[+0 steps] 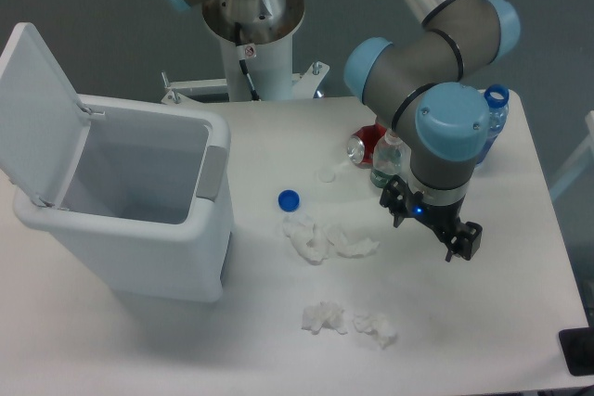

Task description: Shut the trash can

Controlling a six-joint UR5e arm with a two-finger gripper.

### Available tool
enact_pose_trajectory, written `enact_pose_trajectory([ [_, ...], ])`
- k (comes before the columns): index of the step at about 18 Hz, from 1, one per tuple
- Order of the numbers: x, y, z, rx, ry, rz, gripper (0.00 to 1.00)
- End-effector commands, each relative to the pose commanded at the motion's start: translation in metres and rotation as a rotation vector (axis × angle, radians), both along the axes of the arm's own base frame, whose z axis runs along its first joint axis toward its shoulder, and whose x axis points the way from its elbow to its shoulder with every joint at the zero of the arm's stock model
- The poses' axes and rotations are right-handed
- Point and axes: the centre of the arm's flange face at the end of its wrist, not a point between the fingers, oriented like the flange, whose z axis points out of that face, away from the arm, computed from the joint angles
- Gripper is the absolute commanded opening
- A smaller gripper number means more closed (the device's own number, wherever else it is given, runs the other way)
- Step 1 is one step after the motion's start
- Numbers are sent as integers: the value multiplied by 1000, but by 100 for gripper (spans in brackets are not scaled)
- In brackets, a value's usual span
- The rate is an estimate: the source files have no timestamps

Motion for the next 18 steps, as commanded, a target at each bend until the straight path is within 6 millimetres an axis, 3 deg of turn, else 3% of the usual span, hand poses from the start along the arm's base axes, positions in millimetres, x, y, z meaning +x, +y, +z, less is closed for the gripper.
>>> enact_pose_trajectory([
  [7,-2,-2,1,57,-32,7,100],
  [12,2,-12,-13,56,-52,19,100],
  [18,9,-15,-1,79,-42,87,100],
])
